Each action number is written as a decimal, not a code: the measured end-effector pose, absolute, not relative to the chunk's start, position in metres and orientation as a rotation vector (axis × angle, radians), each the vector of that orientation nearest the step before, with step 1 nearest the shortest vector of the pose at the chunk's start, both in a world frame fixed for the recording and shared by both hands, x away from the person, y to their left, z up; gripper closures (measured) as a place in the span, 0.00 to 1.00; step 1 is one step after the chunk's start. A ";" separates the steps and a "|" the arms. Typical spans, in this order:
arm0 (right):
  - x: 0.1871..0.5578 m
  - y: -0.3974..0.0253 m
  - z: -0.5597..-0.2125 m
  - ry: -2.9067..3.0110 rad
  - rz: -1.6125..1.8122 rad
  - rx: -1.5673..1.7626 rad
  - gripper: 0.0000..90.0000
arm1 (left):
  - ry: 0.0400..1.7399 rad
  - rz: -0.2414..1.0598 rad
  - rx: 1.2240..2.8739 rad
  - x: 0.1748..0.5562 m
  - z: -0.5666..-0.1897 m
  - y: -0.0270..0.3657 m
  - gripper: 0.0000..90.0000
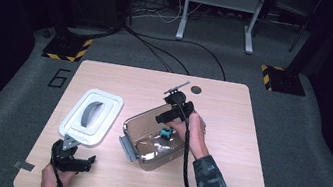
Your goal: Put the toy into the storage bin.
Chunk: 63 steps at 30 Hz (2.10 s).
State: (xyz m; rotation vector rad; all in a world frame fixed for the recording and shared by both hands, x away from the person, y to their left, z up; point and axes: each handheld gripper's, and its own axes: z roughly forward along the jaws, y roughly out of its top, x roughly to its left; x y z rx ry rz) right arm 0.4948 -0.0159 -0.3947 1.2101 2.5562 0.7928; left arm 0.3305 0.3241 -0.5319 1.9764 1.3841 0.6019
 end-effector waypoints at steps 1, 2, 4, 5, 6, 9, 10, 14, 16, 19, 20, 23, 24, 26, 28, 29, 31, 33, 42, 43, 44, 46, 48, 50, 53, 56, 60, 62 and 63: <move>0.492 -0.018 -0.392 2.553 0.810 1.197 0.07 | 1.384 0.597 1.980 0.330 -0.532 0.324 0.00; 0.490 -0.020 -0.389 2.549 0.824 1.186 0.06 | 1.384 0.601 1.977 0.331 -0.532 0.324 0.00; 0.485 -0.025 -0.385 2.536 0.851 1.165 0.04 | 1.383 0.594 1.983 0.331 -0.532 0.325 0.00; 0.483 -0.028 -0.383 2.530 0.869 1.156 0.04 | 1.383 0.595 1.982 0.331 -0.532 0.325 0.00; 0.480 -0.031 -0.381 2.523 0.880 1.150 0.03 | 1.383 0.595 1.983 0.331 -0.532 0.325 0.00; 0.472 -0.042 -0.377 2.503 0.911 1.136 0.00 | 1.383 0.594 1.983 0.331 -0.532 0.325 0.00; 0.469 -0.046 -0.376 2.495 0.919 1.128 0.00 | 1.383 0.595 1.983 0.331 -0.532 0.325 0.00; 0.459 -0.062 -0.373 2.461 0.954 1.115 0.00 | 1.383 0.594 1.982 0.331 -0.532 0.325 0.00; 0.454 -0.069 -0.371 2.439 0.968 1.117 0.00 | 1.385 0.592 1.984 0.331 -0.531 0.325 0.00; 0.446 -0.080 -0.369 2.407 0.985 1.114 0.00 | 1.385 0.592 1.984 0.331 -0.531 0.325 0.00; 0.444 -0.084 -0.369 2.397 0.986 1.116 0.00 | 1.385 0.592 1.983 0.331 -0.531 0.325 0.00; 0.437 -0.095 -0.369 2.367 0.994 1.124 0.00 | 1.385 0.590 1.982 0.331 -0.531 0.325 0.00; 0.434 -0.099 -0.369 2.355 0.998 1.128 0.00 | 1.385 0.589 1.983 0.331 -0.531 0.325 0.00; 0.430 -0.106 -0.369 2.336 0.999 1.133 0.00 | 1.386 0.589 1.982 0.331 -0.531 0.325 0.00; 0.425 -0.113 -0.369 2.315 1.003 1.142 0.00 | 1.385 0.588 1.982 0.331 -0.532 0.325 0.00; 0.422 -0.116 -0.370 2.308 1.004 1.142 0.00 | 1.385 0.588 1.982 0.331 -0.532 0.325 0.00; 0.418 -0.122 -0.371 2.289 1.007 1.147 0.00 | 1.385 0.588 1.982 0.331 -0.532 0.325 0.00; 0.414 -0.128 -0.373 2.275 0.998 1.146 0.00 | 1.385 0.588 1.982 0.331 -0.532 0.325 0.00; 0.400 -0.157 -0.392 2.224 1.012 1.186 0.00 | 1.386 0.587 1.982 0.331 -0.532 0.325 0.00; 0.399 -0.160 -0.395 2.218 1.016 1.197 0.00 | 1.385 0.587 1.982 0.331 -0.532 0.325 0.00; 0.399 -0.162 -0.398 2.216 1.020 1.202 0.00 | 1.385 0.587 1.982 0.331 -0.532 0.325 0.00; 0.398 -0.167 -0.405 2.222 1.023 1.208 0.00 | 1.386 0.587 1.983 0.331 -0.531 0.325 0.00; 0.396 -0.170 -0.412 2.222 1.031 1.217 0.00 | 1.385 0.587 1.982 0.331 -0.532 0.325 0.00; 0.395 -0.172 -0.420 2.216 1.036 1.225 0.00 | 1.386 0.587 1.983 0.331 -0.531 0.325 0.00; 0.395 -0.176 -0.434 2.214 1.037 1.245 0.00 | 1.386 0.588 1.983 0.331 -0.531 0.325 0.00; 0.395 -0.179 -0.451 2.216 1.021 1.266 0.00 | 1.387 0.588 1.982 0.331 -0.531 0.325 0.00; 0.397 -0.183 -0.477 2.219 1.013 1.313 0.00 | 1.386 0.588 1.982 0.331 -0.531 0.325 0.00; 0.399 -0.185 -0.488 2.223 1.000 1.331 0.00 | 1.386 0.588 1.983 0.331 -0.531 0.325 0.00; 0.399 -0.186 -0.493 2.220 1.000 1.347 0.00 | 1.386 0.588 1.983 0.331 -0.531 0.325 0.00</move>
